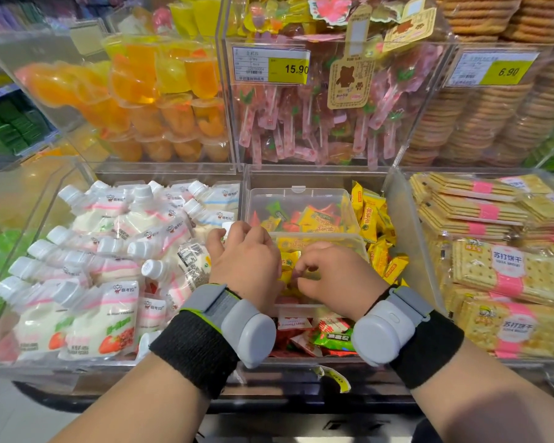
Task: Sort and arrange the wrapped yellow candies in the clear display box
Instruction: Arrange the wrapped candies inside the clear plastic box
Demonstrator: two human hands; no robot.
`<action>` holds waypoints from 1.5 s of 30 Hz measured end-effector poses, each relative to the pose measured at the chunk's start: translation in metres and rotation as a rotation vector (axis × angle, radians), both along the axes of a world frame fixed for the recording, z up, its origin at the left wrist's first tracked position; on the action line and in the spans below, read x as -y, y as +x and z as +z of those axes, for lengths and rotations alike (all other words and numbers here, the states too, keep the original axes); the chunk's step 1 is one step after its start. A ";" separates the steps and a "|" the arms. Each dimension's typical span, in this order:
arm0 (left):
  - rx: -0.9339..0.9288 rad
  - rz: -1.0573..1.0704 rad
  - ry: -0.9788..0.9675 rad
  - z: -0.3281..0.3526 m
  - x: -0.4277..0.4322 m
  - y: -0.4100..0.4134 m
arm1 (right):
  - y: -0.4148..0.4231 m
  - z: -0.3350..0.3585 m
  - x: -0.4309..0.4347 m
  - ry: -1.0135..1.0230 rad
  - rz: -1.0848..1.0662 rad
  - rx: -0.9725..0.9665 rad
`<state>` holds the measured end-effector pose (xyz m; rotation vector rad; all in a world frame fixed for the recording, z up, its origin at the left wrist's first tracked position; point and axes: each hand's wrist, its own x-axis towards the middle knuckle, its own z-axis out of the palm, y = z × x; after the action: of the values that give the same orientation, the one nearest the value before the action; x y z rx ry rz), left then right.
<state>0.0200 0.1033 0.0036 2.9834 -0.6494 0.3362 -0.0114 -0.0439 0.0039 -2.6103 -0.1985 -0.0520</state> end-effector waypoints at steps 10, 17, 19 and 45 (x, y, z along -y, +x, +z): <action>0.027 -0.065 -0.017 0.015 0.036 -0.010 | -0.011 0.018 0.038 0.052 -0.022 0.104; 0.035 -0.156 -0.068 0.021 0.062 -0.020 | -0.020 0.029 0.080 0.047 -0.137 0.158; 0.044 -0.178 -0.075 0.023 0.071 -0.022 | -0.024 0.031 0.093 0.017 -0.175 0.183; -0.052 -0.550 0.012 0.008 0.115 -0.040 | -0.042 0.023 0.132 -0.087 -0.195 0.215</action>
<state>-0.0199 -0.0113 0.0114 2.6569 -1.4097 0.2103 -0.0538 -0.1761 0.0269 -2.7000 -0.0205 -0.4013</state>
